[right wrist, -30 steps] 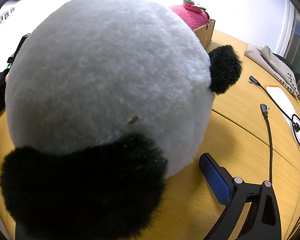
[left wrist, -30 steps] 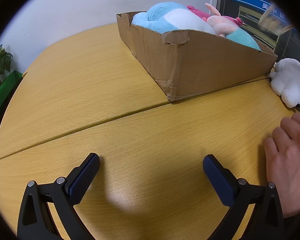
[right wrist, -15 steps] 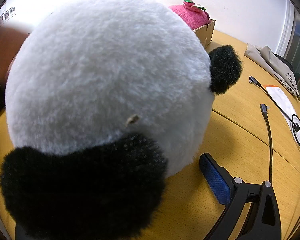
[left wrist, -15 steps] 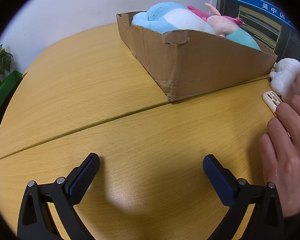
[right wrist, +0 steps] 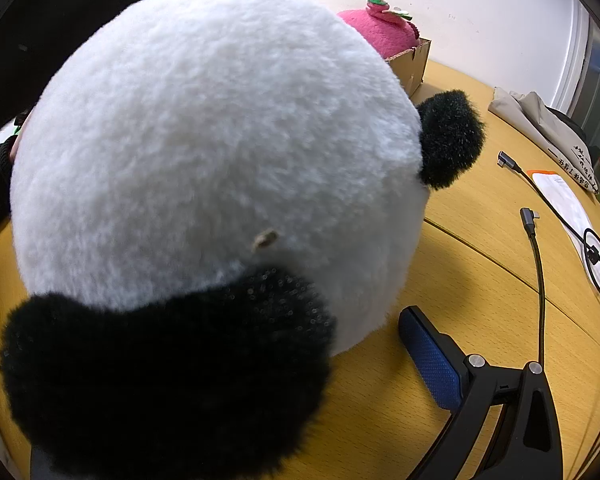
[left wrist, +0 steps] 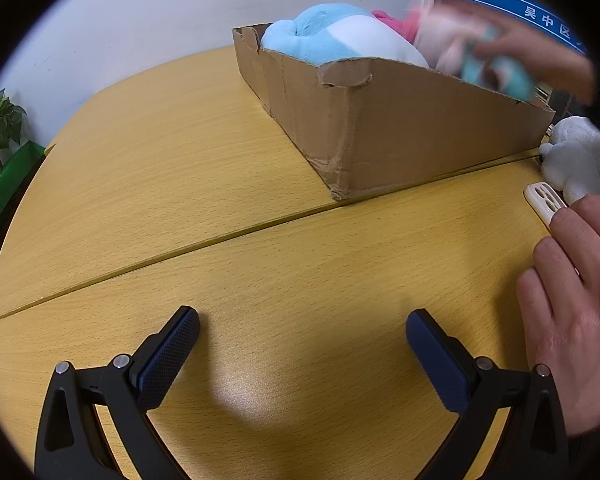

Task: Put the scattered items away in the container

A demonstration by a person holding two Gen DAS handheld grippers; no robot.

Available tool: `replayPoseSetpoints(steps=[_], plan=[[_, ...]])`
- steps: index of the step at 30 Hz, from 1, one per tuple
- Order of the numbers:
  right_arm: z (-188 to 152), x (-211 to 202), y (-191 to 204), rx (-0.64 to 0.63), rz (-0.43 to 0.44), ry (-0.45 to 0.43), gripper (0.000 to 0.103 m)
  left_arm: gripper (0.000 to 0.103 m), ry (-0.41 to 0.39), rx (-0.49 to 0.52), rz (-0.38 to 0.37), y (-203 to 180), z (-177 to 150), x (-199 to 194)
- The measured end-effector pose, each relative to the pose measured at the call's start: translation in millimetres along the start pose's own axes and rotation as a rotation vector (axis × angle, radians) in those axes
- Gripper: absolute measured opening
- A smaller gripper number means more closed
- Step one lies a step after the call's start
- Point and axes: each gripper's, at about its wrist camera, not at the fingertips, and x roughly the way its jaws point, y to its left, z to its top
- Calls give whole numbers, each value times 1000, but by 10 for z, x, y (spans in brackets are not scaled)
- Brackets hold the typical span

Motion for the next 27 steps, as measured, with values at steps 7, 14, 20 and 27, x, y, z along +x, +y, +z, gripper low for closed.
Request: replayPoseSetpoints(steps=[7, 14, 20, 27], plan=[[-1, 6, -4, 0, 0, 0, 103, 103, 0, 0, 1, 1, 0, 5], [-1, 13, -10, 0, 1, 0, 103, 103, -3, 3, -4, 51, 8, 64], [-5, -5, 0, 0, 0, 0, 103, 103, -3, 4, -5, 78, 19, 68], [-5, 0, -5, 0, 1, 0, 103, 103, -3, 4, -4, 76, 30, 60]])
